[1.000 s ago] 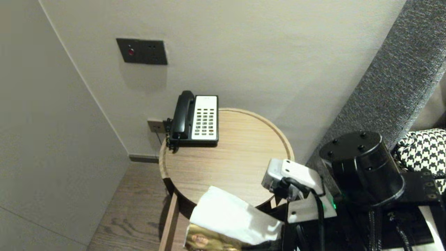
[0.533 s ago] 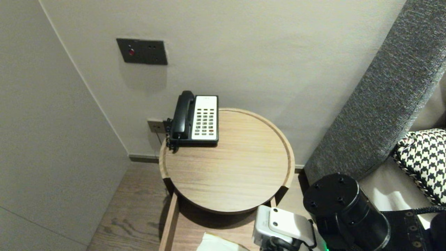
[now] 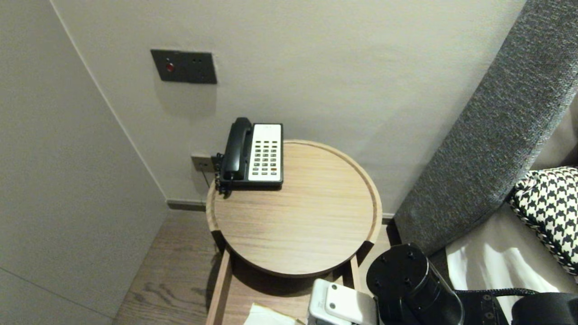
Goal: Put the tissue on the table in the drawer one by one
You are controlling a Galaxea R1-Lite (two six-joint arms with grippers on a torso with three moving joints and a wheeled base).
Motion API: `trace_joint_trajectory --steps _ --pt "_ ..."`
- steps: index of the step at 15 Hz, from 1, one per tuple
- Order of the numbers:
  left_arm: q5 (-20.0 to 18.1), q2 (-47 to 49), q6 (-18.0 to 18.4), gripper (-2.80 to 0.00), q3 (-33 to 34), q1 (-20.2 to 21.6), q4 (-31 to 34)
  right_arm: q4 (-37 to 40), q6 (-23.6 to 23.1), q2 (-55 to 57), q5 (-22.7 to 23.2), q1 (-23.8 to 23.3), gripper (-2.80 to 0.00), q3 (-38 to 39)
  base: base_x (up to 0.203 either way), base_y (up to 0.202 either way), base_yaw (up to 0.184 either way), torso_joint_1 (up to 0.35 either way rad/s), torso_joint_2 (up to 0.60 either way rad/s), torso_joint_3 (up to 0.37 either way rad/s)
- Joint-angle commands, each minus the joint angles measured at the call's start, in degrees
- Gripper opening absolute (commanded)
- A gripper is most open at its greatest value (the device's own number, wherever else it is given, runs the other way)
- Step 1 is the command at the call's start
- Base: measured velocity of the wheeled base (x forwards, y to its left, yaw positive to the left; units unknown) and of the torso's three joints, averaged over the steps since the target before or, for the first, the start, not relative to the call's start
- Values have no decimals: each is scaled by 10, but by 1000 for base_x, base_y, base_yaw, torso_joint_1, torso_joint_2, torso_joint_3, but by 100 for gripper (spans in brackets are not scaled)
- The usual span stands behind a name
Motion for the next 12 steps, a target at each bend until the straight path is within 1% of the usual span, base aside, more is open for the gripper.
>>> trace_joint_trajectory --steps 1,4,5,11,12 --pt "0 -3 0 -280 0 0 0 -10 -26 14 -9 5 -280 13 0 0 0 0 0 0" --pt "0 -3 0 -280 0 0 0 -10 -45 19 -48 12 -280 18 0 0 0 0 0 0" --pt "0 -3 0 -280 0 0 -1 -11 -59 22 -61 12 -280 22 0 0 0 0 0 0" --pt "0 -3 0 -280 0 0 0 -12 -64 36 -62 11 -280 15 0 0 0 0 0 0" --pt "0 -3 0 -280 0 0 0 -23 -68 40 -62 11 -280 14 0 0 0 0 0 0"
